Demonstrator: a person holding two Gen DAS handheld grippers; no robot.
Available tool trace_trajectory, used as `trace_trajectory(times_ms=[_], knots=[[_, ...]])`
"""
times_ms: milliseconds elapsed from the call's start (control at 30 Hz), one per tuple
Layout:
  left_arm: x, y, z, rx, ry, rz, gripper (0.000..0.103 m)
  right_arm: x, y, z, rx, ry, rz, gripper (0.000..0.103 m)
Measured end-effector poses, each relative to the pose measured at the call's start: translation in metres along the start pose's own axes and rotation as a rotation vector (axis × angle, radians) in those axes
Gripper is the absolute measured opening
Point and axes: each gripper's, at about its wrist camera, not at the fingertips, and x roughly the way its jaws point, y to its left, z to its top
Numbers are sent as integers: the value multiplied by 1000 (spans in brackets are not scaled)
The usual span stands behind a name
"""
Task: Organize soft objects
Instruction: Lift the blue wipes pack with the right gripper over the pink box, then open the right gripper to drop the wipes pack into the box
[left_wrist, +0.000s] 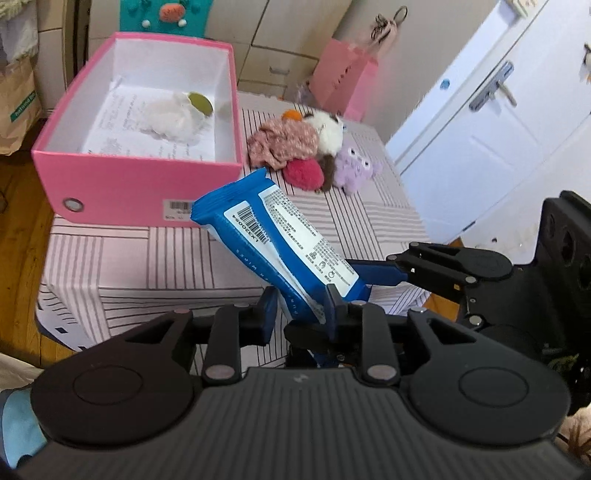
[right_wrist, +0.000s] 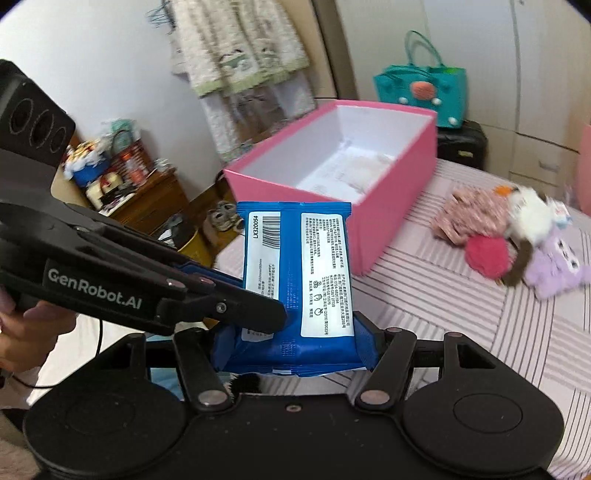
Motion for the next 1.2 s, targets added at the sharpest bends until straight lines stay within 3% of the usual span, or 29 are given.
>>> trace_trajectory(times_ms=[167, 500, 700, 967, 1200], knots=[[-20, 12, 6, -56, -25, -13, 25, 0, 13, 22, -44, 23, 18, 69], [-27, 47, 49, -60, -150, -23, 26, 24, 9, 77, -107, -46, 4, 69], [-12, 72, 91, -87, -145, 2, 27, 61, -15, 113, -62, -36, 50, 69], [20, 107, 153, -78, -204, 59, 26, 113, -43, 166, -35, -71, 12, 69], [52, 138, 183, -117, -194, 79, 25, 159, -73, 192, 27, -17, 46, 73]])
